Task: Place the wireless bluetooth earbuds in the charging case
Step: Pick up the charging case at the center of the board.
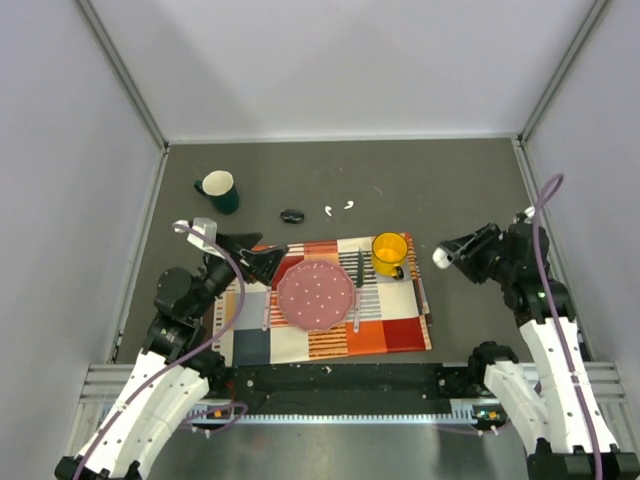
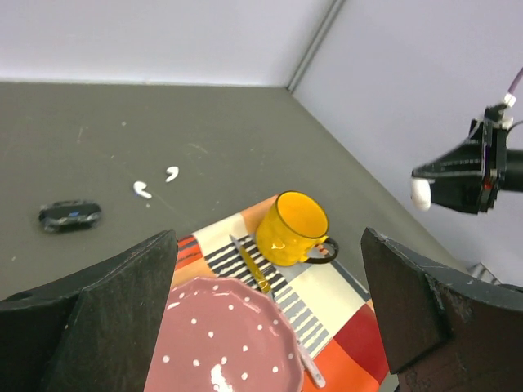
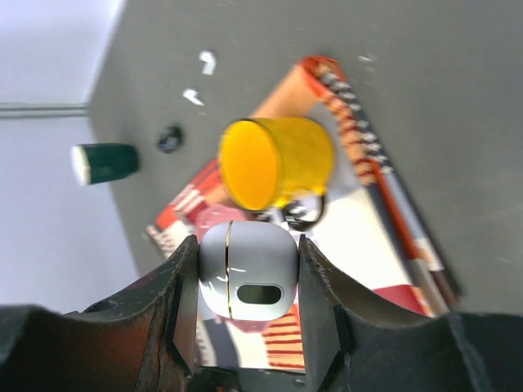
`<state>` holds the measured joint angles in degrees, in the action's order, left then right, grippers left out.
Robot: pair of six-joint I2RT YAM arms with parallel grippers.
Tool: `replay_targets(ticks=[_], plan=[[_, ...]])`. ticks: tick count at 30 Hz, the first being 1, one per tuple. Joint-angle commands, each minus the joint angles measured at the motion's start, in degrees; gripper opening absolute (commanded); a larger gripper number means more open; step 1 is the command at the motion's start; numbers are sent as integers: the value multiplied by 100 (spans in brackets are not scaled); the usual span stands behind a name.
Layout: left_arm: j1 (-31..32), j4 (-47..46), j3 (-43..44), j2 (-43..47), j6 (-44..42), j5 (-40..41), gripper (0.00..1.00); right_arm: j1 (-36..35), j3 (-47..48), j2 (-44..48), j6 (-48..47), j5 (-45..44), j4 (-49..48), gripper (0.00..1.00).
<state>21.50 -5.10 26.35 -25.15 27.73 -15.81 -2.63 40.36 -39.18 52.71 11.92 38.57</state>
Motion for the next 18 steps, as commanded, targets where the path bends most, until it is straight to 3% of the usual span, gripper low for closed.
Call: replay_targets(ticks=[1,5,10,14,18], plan=[[196,-965,107,-78,-13,-230,99,-53,771,77,415,389,-192,0],[1011,-1133,168,-341,-232,349,99,-53,948,24,713,582,-402,0],[2497,-1229,318,-911,-1233,2331,99,-220,877,-142,1074,794,-999,0],[3779,-2124,196,-1325,-1954,3522,99,-474,851,-327,1408,742,-1430,0],[4546,-3247,187,-1870,-2936,4191,99,-1062,895,-625,1620,435,-1800,0]])
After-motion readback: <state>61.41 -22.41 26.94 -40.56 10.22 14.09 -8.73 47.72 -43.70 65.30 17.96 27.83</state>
